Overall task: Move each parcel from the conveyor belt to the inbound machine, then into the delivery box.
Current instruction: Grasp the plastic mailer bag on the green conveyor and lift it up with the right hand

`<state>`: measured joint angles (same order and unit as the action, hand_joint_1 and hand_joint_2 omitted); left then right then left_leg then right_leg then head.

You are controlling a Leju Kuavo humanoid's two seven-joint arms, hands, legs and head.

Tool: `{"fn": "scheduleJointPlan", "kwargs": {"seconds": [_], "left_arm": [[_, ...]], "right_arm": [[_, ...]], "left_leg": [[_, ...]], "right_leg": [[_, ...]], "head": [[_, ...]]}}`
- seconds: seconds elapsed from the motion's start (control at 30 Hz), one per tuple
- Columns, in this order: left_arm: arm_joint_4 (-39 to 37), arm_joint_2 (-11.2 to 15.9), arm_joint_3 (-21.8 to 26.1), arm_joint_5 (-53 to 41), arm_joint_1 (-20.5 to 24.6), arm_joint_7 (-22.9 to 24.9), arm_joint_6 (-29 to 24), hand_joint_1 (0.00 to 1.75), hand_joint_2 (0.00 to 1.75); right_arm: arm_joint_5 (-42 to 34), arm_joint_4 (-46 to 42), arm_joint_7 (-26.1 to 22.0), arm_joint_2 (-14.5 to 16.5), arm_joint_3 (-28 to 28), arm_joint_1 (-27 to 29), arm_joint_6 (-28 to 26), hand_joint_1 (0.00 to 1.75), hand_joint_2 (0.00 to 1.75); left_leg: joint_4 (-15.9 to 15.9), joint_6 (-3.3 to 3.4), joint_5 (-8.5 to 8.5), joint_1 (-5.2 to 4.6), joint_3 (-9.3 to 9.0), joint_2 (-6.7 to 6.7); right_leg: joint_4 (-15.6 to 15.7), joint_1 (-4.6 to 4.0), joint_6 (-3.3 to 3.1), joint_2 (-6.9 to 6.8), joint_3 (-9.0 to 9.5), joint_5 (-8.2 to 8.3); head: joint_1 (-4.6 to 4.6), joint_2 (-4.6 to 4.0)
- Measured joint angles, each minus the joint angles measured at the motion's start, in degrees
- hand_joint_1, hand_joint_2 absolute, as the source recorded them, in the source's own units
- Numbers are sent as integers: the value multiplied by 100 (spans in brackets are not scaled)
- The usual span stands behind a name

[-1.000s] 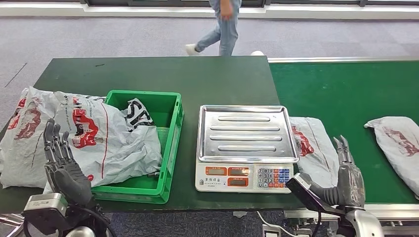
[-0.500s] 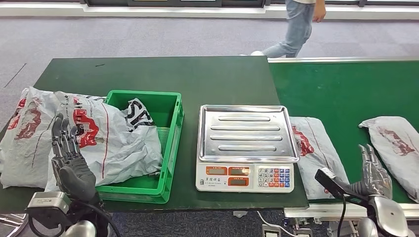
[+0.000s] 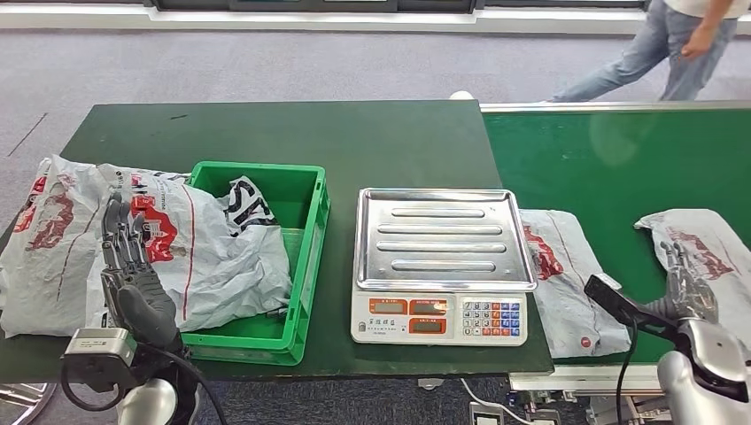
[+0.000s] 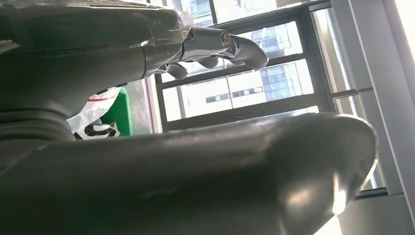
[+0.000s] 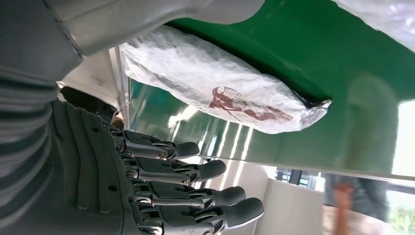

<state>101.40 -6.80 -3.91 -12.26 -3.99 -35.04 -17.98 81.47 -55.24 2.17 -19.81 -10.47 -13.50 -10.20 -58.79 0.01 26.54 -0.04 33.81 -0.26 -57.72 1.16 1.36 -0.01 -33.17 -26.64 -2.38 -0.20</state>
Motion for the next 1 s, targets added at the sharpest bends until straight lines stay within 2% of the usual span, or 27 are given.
{"fn": "scheduleJointPlan", "kwargs": {"seconds": [0.5, 0.57, 0.63, 0.73, 0.83, 1.0], "left_arm": [[-28, 16, 67, -18, -33, -94, -113, 0, 0], [-55, 23, 67, -12, 3, -73, -105, 0, 0], [-158, 40, 66, 16, 136, -14, -100, 0, 0], [-367, 72, 33, 84, 363, 92, -143, 0, 0], [-504, 113, -5, 121, 429, 159, -187, 0, 0], [-620, 143, -86, 124, 405, 169, -183, 0, 0]], "right_arm": [[-93, 1110, -81, -34, 505, -974, -49, 0, 175], [-224, 1482, -432, 42, 610, -1299, 341, 0, 175], [-341, 1928, -759, 239, 792, -1674, 1005, 0, 175], [-411, 2442, -785, 511, 1198, -1980, 1772, 0, 175], [-575, 2702, -807, 562, 1552, -2143, 2195, 0, 175], [-893, 2784, -799, 375, 2041, -2202, 2463, 0, 175]], "left_leg": [[2, 1, -2, 0, 13, -4], [3, 0, -3, 2, 12, 4], [2, -3, -6, 7, 1, 22], [2, -6, -16, 10, -3, 25], [3, -8, -26, 12, -1, 14], [2, -5, -22, 15, -1, 15]], "right_leg": [[-2, 0, 3, -1, -3, 4], [-4, -2, 3, 8, -6, 8], [-4, -8, -1, 23, -10, 15], [-4, -11, -5, 24, -11, 21], [-4, -14, -8, 17, -13, 23], [-3, -14, -8, 20, -10, 21]], "head": [[-1, 0], [-1, 0], [0, 0], [-1, 0], [-1, 0], [0, 0]]}}
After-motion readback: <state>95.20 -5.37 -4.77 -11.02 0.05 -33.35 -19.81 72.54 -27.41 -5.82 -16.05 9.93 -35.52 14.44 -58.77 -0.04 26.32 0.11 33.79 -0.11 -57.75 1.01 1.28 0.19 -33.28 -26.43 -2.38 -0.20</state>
